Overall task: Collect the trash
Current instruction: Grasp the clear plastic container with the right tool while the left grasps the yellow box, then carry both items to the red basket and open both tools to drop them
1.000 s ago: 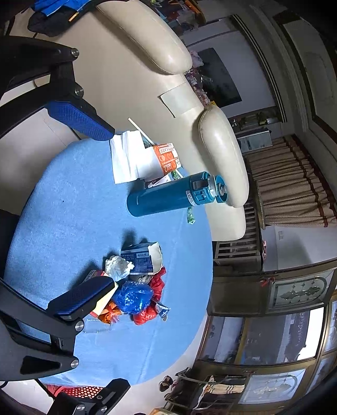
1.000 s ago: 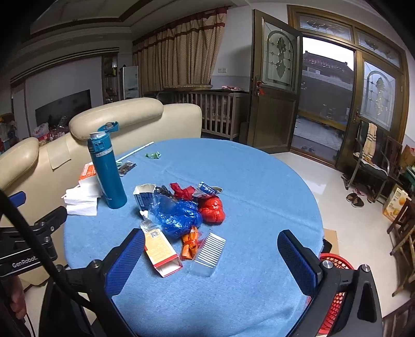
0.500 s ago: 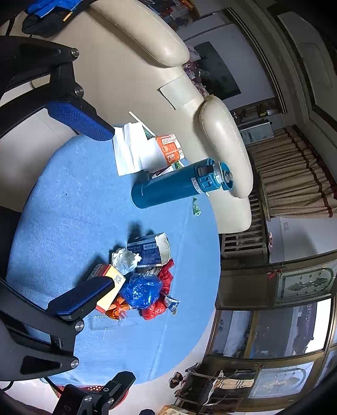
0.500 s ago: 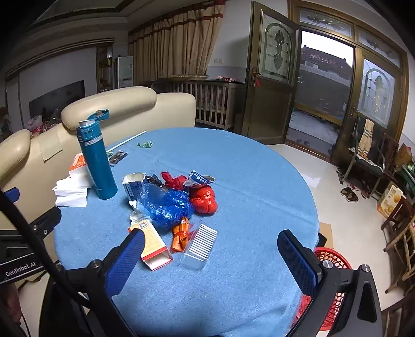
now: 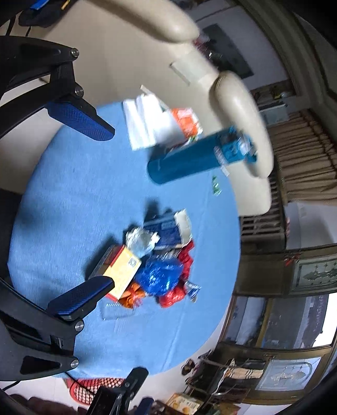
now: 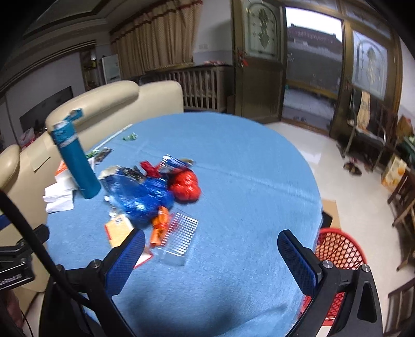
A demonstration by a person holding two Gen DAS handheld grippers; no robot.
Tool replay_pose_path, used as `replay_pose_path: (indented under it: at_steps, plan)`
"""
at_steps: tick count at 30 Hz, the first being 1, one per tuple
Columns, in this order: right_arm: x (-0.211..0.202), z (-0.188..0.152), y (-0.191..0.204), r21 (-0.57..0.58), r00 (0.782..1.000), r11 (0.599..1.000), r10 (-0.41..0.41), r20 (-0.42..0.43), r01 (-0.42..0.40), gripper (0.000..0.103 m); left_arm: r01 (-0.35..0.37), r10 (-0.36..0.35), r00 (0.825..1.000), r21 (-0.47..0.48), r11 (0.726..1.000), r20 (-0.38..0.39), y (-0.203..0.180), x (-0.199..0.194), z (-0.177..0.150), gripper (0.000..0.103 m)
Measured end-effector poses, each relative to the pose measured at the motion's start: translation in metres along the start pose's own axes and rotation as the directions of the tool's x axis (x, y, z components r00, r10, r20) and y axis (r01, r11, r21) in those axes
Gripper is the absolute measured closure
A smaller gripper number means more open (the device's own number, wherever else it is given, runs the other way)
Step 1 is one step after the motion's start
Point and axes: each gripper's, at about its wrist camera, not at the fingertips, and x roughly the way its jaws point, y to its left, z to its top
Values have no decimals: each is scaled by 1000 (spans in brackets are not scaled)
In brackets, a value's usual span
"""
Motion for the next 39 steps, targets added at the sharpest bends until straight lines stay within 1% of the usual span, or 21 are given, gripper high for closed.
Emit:
replay_pose_path:
  at_steps: [1, 4, 6, 8, 9, 11, 13, 14, 16, 17, 18, 19, 21, 22, 24, 27, 29, 31, 33, 35, 39]
  plan:
    - [6, -1, -4, 6, 1000, 1000, 11, -8, -11, 0, 23, -23, 999, -5, 1000, -22, -2, 8, 2, 0]
    - [35, -3, -15, 22, 993, 995, 97, -66, -96, 0, 72, -74, 993, -21, 997, -91, -7, 34, 6, 0]
    - [61, -3, -23, 74, 969, 977, 209, -129, -201, 1, 89, -95, 986, -51, 995, -138, -8, 50, 8, 0]
    - [81, -2, -27, 150, 947, 958, 270, -175, -246, 7, 88, -99, 982, -75, 993, -158, -8, 60, 9, 0]
    - [92, 0, -28, 190, 929, 941, 315, -193, -280, 11, 83, -96, 982, -83, 993, -163, -7, 63, 9, 0]
    - [107, 1, -24, 227, 908, 923, 358, -218, -309, 12, 75, -90, 982, -91, 993, -169, -6, 67, 10, 0]
    - [123, 5, -15, 228, 897, 923, 363, -251, -309, 12, 69, -85, 981, -94, 993, -175, -5, 70, 12, 0]
    - [129, 5, -10, 230, 893, 923, 365, -264, -309, 15, 69, -86, 980, -96, 993, -180, -5, 72, 13, 0]
    - [142, 6, -5, 250, 880, 919, 372, -295, -305, 34, 83, -101, 976, -100, 991, -192, -8, 77, 16, 0]
    - [149, 4, -4, 268, 869, 915, 380, -316, -302, 39, 89, -108, 974, -102, 991, -198, -9, 78, 17, 0]
    - [155, 2, -3, 285, 857, 909, 393, -334, -306, 44, 93, -113, 972, -102, 990, -204, -11, 81, 19, 0]
    - [157, 0, -4, 306, 848, 896, 416, -330, -321, 45, 96, -116, 971, -101, 990, -209, -12, 83, 21, 0]
    - [156, -3, -8, 329, 843, 882, 439, -311, -338, 49, 107, -127, 966, -102, 989, -224, -17, 89, 25, 0]
    - [153, -3, -11, 328, 846, 881, 440, -302, -341, 51, 116, -138, 963, -108, 987, -232, -20, 93, 27, 0]
    - [146, -4, -19, 318, 861, 887, 425, -279, -335, 52, 138, -163, 956, -117, 984, -243, -29, 98, 31, 0]
    - [126, -3, -36, 301, 888, 896, 400, -228, -326, 52, 146, -172, 949, -116, 983, -264, -44, 110, 33, 2]
    - [115, -2, -48, 291, 905, 904, 376, -200, -312, 52, 152, -178, 942, -112, 982, -286, -53, 118, 32, 10]
    - [103, -2, -60, 283, 918, 910, 358, -170, -302, 52, 146, -176, 932, -115, 983, -317, -60, 127, 28, 28]
    - [90, -4, -73, 281, 931, 916, 335, -146, -286, 52, 159, -193, 921, -128, 979, -338, -63, 132, 23, 32]
    - [84, -7, -82, 288, 936, 915, 329, -127, -282, 52, 156, -192, 925, -135, 979, -327, -62, 131, 21, 32]
    - [68, -12, -98, 269, 949, 924, 304, -86, -272, 52, 170, -207, 927, -141, 975, -313, -58, 122, 16, 41]
